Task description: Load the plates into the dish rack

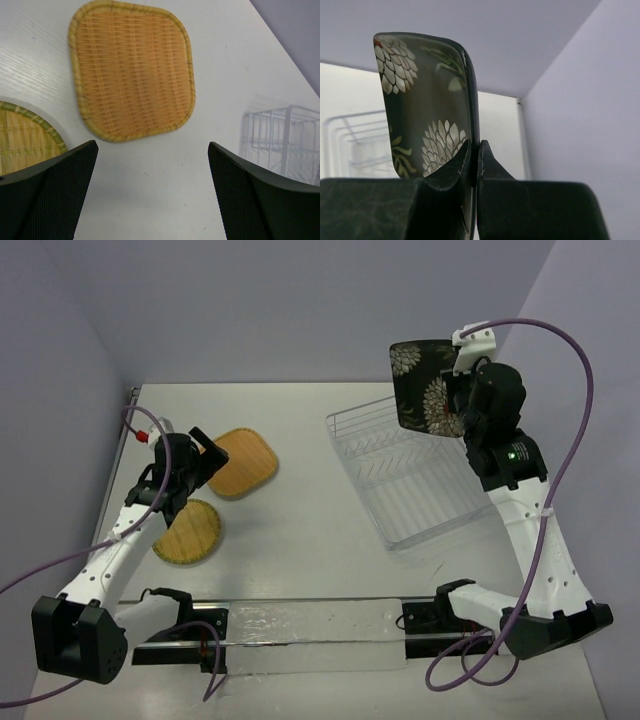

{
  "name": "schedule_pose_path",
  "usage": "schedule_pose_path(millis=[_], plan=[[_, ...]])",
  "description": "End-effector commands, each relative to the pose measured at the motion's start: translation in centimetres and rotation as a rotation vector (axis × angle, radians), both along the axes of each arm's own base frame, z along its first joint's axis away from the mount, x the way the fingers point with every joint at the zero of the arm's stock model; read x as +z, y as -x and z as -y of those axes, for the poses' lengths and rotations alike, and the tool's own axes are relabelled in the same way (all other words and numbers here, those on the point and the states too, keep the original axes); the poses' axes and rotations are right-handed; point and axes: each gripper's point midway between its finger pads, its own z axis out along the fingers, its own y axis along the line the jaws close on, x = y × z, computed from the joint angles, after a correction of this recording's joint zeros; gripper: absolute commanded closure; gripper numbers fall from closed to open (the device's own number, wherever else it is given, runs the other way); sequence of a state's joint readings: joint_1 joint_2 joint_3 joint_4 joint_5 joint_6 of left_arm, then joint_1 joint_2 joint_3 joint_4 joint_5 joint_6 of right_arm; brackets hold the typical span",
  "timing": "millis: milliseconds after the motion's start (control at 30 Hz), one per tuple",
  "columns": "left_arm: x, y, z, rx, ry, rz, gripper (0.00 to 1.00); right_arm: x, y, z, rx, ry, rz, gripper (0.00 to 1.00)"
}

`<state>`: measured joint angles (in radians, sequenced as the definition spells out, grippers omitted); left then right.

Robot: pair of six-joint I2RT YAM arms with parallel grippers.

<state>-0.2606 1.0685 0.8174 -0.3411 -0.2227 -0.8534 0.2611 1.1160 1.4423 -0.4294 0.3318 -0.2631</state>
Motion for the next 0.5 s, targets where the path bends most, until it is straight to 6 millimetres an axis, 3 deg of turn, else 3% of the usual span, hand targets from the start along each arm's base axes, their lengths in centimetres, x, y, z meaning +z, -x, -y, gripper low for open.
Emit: schedule_pose_path(millis=[0,167,467], plan=[[1.9,-2.3,-1.8,0.034,-0.001,0.051,0.01,4.9,-0.2,2.1,-0.013,0.158,0.076,1.00],[1.6,-3.2,-4.0,0.096,-0.041,0.023,0.01,3.1,-1.7,5.0,-0.051,0.343,-0.033,1.00],[2.4,-4.8,-5.4,0.160,-0.040,0.040,0.01,-0.8,-7.3,5.4,-0.008,0.398,-0.164,1.00]])
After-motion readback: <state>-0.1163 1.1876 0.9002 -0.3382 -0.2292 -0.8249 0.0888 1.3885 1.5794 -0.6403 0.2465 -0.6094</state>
